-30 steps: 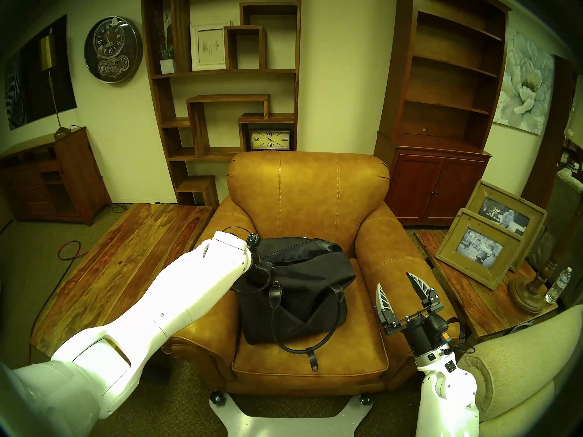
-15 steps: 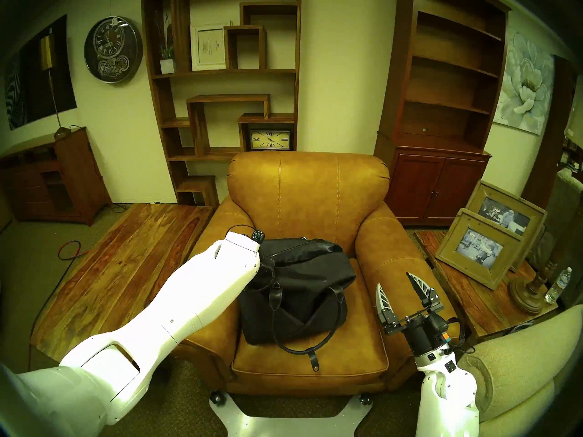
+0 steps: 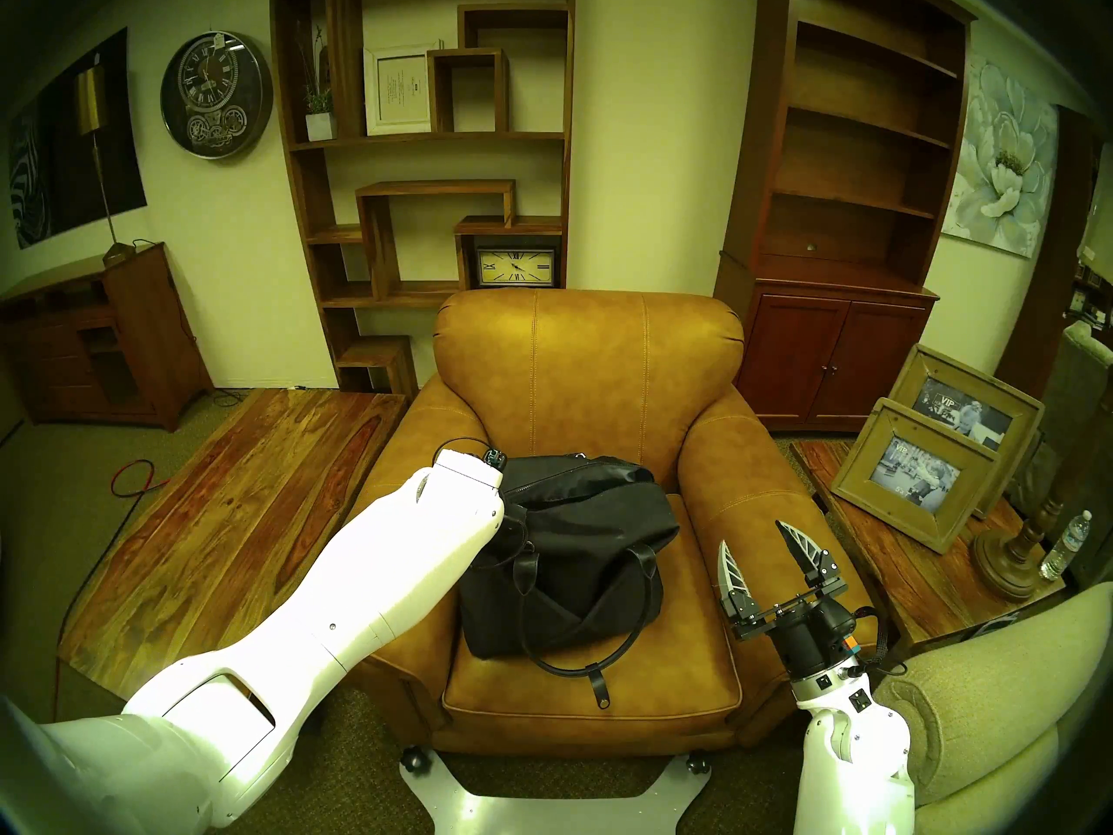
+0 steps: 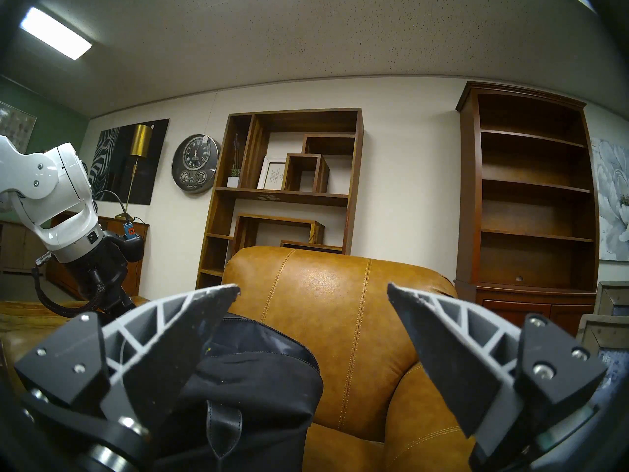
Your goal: Open a bag with a zipper
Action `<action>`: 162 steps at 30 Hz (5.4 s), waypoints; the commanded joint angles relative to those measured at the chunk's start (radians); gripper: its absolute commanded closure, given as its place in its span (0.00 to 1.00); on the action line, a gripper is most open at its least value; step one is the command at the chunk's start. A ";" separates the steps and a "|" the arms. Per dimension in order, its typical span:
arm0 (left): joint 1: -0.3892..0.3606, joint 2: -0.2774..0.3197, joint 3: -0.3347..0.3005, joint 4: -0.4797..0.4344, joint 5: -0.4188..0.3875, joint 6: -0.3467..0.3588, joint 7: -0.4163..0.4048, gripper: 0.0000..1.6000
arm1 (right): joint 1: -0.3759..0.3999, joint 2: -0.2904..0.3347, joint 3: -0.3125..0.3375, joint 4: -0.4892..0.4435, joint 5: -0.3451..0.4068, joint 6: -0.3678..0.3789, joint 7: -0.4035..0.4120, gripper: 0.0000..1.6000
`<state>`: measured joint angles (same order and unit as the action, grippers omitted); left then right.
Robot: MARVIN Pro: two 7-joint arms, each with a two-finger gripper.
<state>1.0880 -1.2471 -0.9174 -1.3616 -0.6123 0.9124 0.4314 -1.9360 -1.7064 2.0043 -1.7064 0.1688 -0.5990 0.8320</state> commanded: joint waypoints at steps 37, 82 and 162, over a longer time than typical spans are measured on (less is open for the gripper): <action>-0.063 -0.097 0.012 0.166 0.086 -0.039 0.158 0.00 | 0.005 0.002 -0.002 -0.020 0.004 -0.005 0.001 0.00; 0.053 0.139 -0.186 -0.061 -0.152 -0.053 -0.241 1.00 | 0.005 0.002 -0.002 -0.020 0.004 -0.005 0.001 0.00; 0.095 0.208 -0.133 -0.150 -0.083 -0.032 -0.232 0.74 | 0.005 0.002 -0.002 -0.020 0.004 -0.005 0.001 0.00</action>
<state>1.1726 -1.0577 -1.0284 -1.4460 -0.6816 0.8660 0.1985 -1.9359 -1.7063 2.0043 -1.7065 0.1688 -0.5991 0.8321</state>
